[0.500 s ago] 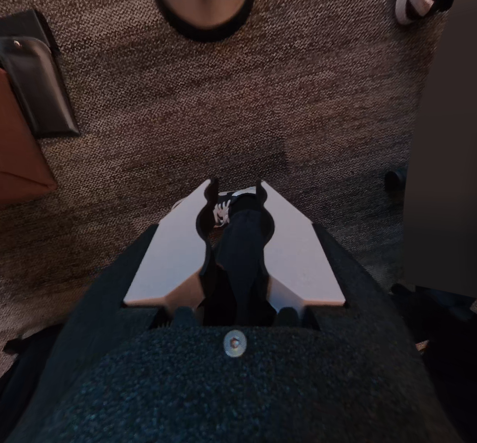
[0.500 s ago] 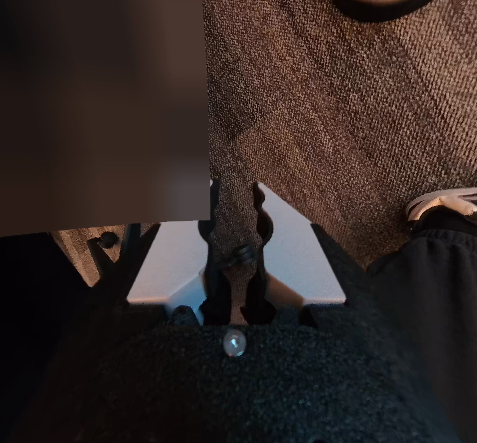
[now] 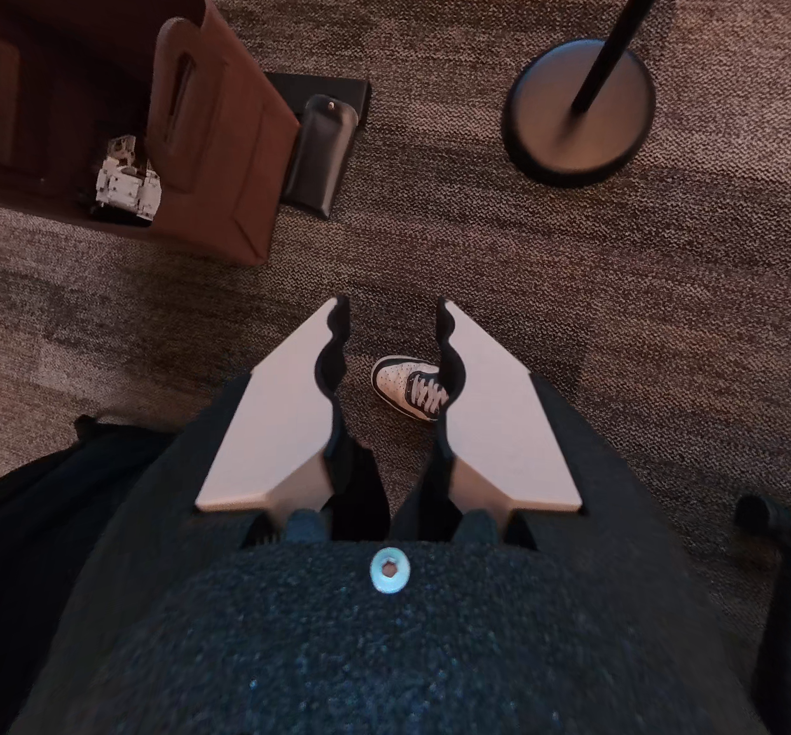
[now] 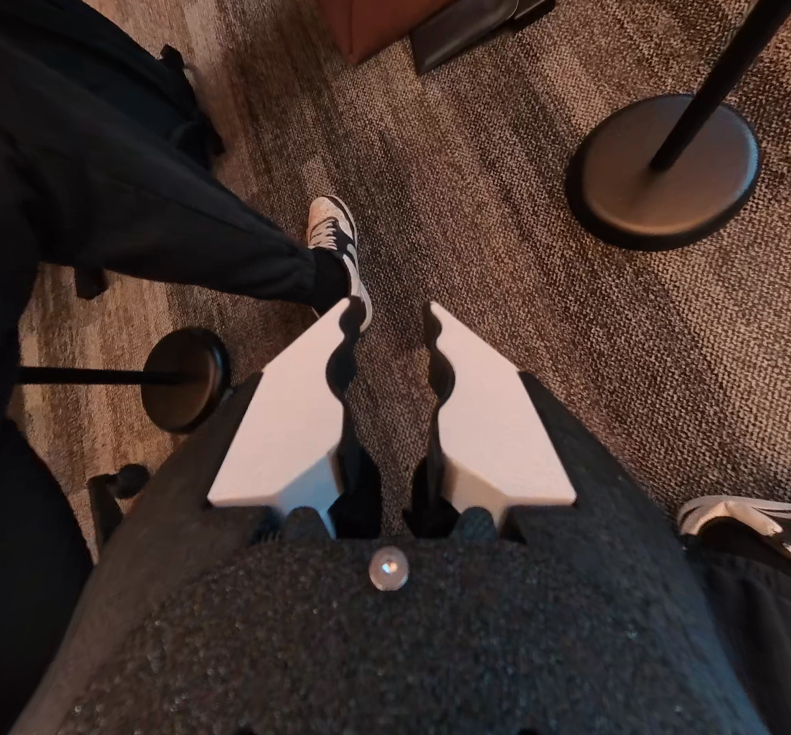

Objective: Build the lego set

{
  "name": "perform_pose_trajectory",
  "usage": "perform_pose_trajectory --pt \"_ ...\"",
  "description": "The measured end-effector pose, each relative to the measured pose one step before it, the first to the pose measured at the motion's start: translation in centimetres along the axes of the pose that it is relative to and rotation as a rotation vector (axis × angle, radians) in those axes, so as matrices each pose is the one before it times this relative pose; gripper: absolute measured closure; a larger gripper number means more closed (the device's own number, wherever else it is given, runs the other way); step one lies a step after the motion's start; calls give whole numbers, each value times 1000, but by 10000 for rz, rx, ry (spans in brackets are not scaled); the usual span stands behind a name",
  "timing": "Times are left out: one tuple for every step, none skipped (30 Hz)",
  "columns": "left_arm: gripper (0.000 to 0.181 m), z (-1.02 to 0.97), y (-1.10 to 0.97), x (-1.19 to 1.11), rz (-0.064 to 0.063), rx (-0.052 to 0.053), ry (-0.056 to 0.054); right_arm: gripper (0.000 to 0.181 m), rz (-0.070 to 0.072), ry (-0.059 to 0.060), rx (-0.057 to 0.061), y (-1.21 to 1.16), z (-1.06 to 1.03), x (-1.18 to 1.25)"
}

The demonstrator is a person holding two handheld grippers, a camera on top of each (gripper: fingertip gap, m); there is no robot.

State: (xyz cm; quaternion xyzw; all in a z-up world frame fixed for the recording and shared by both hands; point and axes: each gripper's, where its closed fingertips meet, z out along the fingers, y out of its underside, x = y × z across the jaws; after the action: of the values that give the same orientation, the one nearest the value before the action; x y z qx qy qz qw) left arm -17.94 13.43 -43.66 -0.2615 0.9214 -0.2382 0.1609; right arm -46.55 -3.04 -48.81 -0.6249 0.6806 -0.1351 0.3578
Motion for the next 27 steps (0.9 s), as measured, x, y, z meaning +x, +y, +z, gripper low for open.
perform_pose_trajectory --pt "142 -64 239 -58 -73 6 -26 151 52 73 41 -74 576 -271" --pt "142 -73 91 -13 -80 43 -35 151 87 74 67 -142 489 -216" --pt "142 -99 -70 141 -32 95 28 151 153 56 96 -260 335 -121" --pt "143 -69 -173 278 29 137 60 152 187 64 159 -399 213 -10" --pt "143 -31 -205 327 25 124 57 152 185 111 220 -506 90 176" --pt "142 6 -247 413 3 116 83 152 177 185 256 -553 -11 384" --pt "143 48 -268 501 31 116 111 152 181 187 277 -527 -42 488" --pt "143 92 -230 515 80 65 99 152 211 169 241 -396 -62 568" --pt "143 138 -184 478 124 29 55 152 245 197 180 -262 -49 698" --pt "143 134 -188 457 169 17 25 152 268 192 168 -235 -66 719" --pt "143 112 -230 423 190 30 -5 152 293 141 182 -243 -53 646" --pt "143 65 -335 401 172 85 -20 152 316 78 171 -244 -27 516" --pt "144 42 -365 451 110 117 19 152 309 6 138 -179 -1 376" --pt "144 31 -358 459 67 109 58 152 272 -12 113 -129 -33 291" --pt "143 24 -285 430 66 56 38 152 204 12 122 -126 -74 248" --pt "143 25 -223 400 83 19 12 152 102 9 75 -75 -106 184" --pt "143 43 -230 381 68 48 -6 152 -2 40 19 -27 -135 168" --pt "143 51 -354 420 -35 95 1 152 -98 75 19 -35 -174 186" --pt "143 29 -361 561 -46 46 100 152 -188 88 -1 -14 -214 172" --pt "143 31 -274 571 -16 -63 98 152 -260 100 -42 66 -287 210" --pt "145 52 -324 750 61 -50 171 152 -313 89 -9 157 -400 295" --pt "147 76 -454 1003 125 -4 257 152 -303 173 35 350 -541 574" --pt "146 109 -601 1085 101 -23 220 153 -145 242 13 528 -600 854" --pt "145 96 -771 1243 100 2 217 153 75 155 -11 544 -647 879" --pt "144 111 -926 1518 148 76 263 152 161 -5 1 496 -757 815" --pt "144 170 -1016 1780 218 100 302 152 151 60 46 539 -891 1008" --pt "142 262 -1103 1937 303 106 306 152 105 244 73 636 -1020 1352"
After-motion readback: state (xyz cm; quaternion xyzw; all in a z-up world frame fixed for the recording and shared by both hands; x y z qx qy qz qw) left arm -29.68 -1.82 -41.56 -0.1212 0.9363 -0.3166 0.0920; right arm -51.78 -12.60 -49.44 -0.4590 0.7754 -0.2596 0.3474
